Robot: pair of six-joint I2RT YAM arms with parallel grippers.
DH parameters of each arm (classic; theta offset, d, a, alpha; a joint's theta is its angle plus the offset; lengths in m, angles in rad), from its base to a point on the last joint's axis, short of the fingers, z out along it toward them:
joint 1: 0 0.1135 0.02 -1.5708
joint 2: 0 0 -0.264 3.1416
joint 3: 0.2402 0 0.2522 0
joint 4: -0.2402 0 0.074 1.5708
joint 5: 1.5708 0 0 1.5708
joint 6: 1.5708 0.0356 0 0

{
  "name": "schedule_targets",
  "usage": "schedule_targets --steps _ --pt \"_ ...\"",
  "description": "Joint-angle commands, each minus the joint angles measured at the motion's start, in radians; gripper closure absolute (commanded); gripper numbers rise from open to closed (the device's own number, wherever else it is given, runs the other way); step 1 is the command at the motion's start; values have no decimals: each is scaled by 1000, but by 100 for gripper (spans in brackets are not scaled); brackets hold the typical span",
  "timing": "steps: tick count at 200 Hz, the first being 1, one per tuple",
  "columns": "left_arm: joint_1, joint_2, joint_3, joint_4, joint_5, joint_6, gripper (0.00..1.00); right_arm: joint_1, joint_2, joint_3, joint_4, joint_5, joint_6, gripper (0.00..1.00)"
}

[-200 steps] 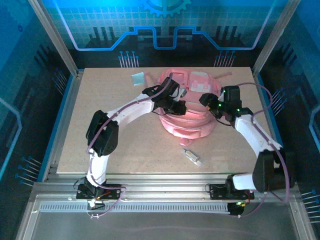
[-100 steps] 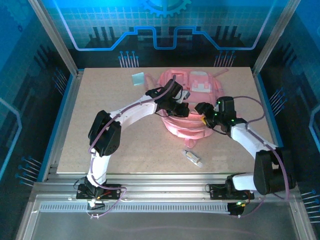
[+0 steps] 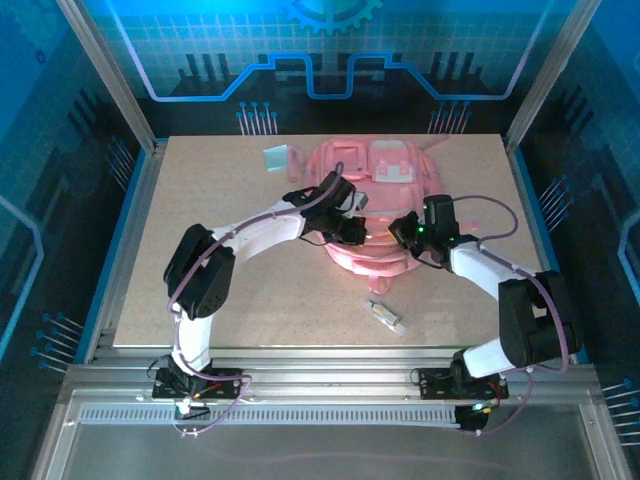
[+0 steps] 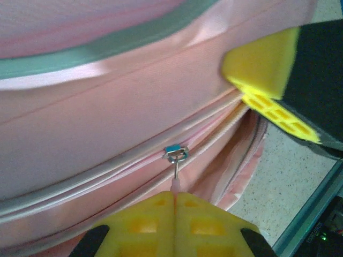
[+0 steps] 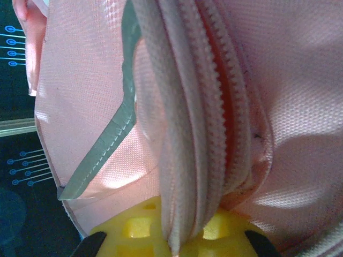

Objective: Pack the student bag

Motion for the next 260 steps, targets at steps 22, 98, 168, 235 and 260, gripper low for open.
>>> schedule_targets --steps 22,98,168,235,260 --pt "105 -111 -98 -169 -122 65 100 -6 -102 -4 -53 207 -125 100" --pt "177 -49 -48 10 -573 224 100 -16 -40 130 -195 104 -312 100" --pt "227 37 81 149 -509 374 97 -12 49 257 -260 -25 -444 100" --pt "204 -89 -25 110 -373 219 35 -7 -7 324 -356 -53 -457 53" --pt "164 -132 -48 95 -324 226 26 -15 -56 320 -437 7 -469 36"
